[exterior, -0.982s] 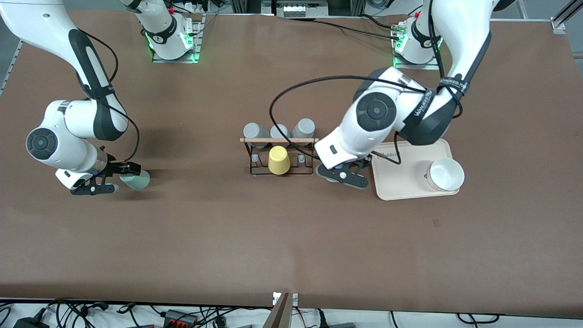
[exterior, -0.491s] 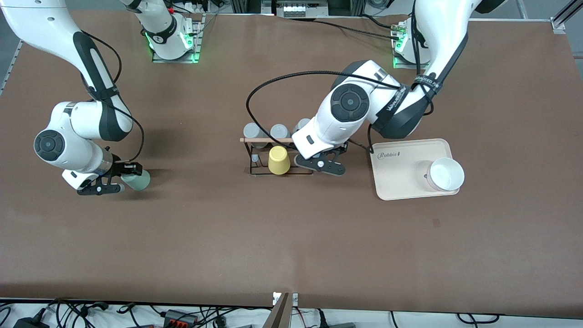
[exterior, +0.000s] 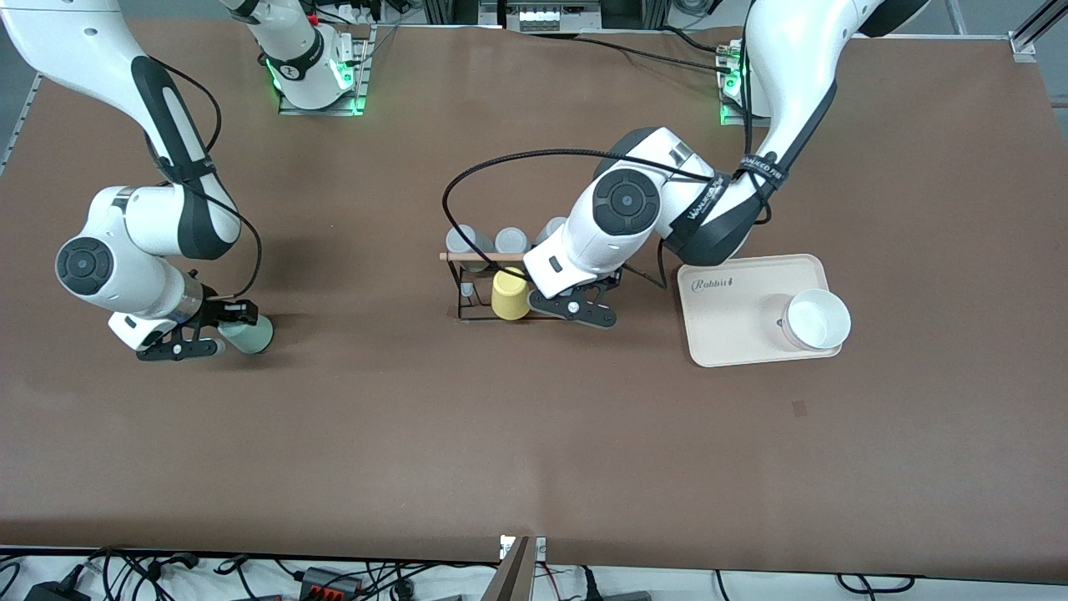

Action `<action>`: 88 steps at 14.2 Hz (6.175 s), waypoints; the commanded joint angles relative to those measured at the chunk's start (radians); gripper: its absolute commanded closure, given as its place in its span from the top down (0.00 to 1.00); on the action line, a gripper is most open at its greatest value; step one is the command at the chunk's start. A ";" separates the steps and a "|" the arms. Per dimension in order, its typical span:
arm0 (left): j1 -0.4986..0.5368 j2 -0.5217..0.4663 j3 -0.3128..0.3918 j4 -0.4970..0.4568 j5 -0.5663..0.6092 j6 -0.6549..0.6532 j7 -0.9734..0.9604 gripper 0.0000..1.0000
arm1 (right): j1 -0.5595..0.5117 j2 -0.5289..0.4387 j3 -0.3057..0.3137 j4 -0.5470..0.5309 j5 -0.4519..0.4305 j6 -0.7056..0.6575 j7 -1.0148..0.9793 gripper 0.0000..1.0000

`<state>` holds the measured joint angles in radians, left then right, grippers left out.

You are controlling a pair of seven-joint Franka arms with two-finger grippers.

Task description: Hang scattered cups on rack with three cups

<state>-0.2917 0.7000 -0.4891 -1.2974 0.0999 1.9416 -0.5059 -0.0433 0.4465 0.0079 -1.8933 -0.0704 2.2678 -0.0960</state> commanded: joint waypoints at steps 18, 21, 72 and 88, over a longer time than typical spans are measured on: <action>0.322 -0.135 0.041 0.026 0.054 -0.249 0.116 1.00 | 0.200 -0.025 0.017 0.445 0.119 -0.519 0.171 0.15; 0.393 -0.204 0.040 0.026 0.049 -0.308 0.115 1.00 | 0.246 -0.025 0.017 0.477 0.119 -0.541 0.246 0.15; 0.560 -0.582 -0.014 -0.359 -0.091 -0.231 0.179 1.00 | 0.605 0.154 0.006 0.551 0.153 -0.395 0.751 1.00; 0.552 -0.577 -0.014 -0.356 -0.091 -0.231 0.178 1.00 | 0.192 -0.241 -0.091 0.438 0.069 -0.608 0.270 1.00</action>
<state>0.2549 0.1372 -0.5003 -1.6494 0.0307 1.7075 -0.3464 0.1711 0.3167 -0.0935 -1.3346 0.0118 1.6560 0.2223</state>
